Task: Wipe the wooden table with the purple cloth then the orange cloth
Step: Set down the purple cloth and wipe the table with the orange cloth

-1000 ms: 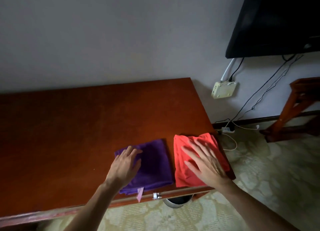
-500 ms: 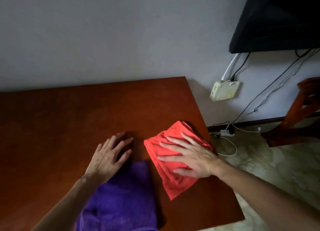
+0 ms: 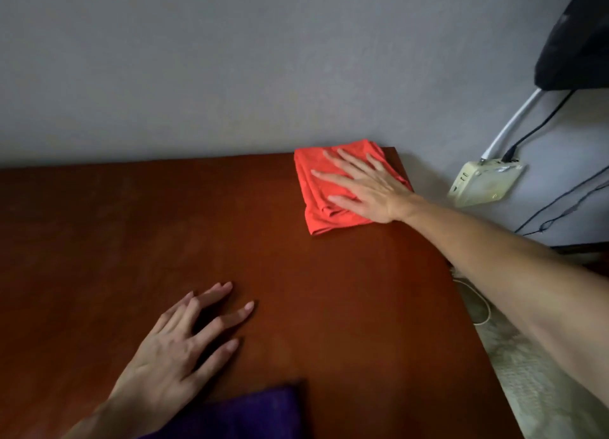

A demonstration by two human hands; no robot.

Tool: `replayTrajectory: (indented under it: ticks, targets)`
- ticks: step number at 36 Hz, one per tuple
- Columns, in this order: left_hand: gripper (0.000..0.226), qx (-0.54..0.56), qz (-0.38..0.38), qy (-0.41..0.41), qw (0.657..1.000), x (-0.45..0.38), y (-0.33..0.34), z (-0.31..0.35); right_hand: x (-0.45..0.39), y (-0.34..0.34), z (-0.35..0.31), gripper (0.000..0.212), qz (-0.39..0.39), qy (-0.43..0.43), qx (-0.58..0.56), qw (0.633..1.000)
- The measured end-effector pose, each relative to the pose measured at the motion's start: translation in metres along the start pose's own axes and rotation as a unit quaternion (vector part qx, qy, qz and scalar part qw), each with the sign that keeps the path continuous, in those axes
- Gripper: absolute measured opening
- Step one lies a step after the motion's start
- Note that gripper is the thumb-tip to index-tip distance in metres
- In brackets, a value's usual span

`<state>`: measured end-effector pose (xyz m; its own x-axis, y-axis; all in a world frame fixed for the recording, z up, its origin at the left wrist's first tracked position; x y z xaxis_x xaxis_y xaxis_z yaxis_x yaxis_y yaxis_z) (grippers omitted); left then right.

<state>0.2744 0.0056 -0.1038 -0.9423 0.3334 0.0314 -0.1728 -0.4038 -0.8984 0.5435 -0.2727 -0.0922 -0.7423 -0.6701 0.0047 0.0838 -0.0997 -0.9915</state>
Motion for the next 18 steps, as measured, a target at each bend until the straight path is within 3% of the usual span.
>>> replayTrajectory:
  ticks: [12,18]
  targets:
    - [0.048,0.007,0.012,-0.006,1.0,-0.001,-0.003,0.002,-0.025,0.0,0.013,0.079,0.008,0.135,-0.031,0.99]
    - [0.049,0.019,0.016,0.001,1.0,-0.001,-0.004,0.004,-0.015,0.002,-0.028,0.062,-0.007,0.221,-0.037,0.975]
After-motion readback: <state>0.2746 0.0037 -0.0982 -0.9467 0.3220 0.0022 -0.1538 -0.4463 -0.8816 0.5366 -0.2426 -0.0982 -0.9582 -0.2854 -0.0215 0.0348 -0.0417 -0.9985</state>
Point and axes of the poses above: each hand's wrist, its own x-axis away from the middle knuckle, its own y-axis out of the palm, z = x × y, the point moved 6 cm from there along -x, towards the middle knuckle, and after that the axes turned 9 degrees about x, right-handed, at the moved point
